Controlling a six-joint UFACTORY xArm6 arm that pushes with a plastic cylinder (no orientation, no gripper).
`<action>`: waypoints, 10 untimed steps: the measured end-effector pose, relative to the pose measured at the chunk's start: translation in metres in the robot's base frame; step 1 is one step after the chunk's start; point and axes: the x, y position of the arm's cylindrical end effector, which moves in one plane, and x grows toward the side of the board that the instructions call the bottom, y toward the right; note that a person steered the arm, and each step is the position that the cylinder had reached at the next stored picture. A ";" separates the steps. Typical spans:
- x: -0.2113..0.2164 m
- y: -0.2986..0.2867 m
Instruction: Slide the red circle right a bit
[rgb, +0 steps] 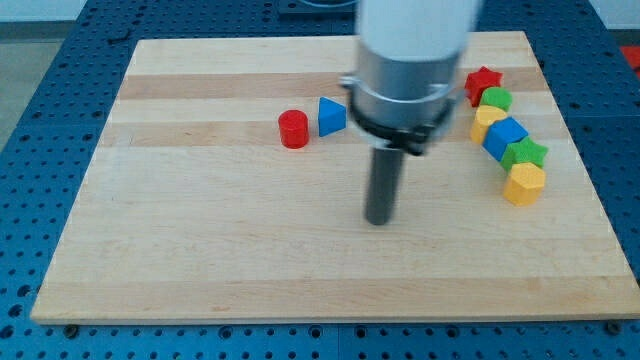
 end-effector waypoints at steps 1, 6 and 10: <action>-0.034 -0.079; -0.123 -0.145; -0.118 -0.079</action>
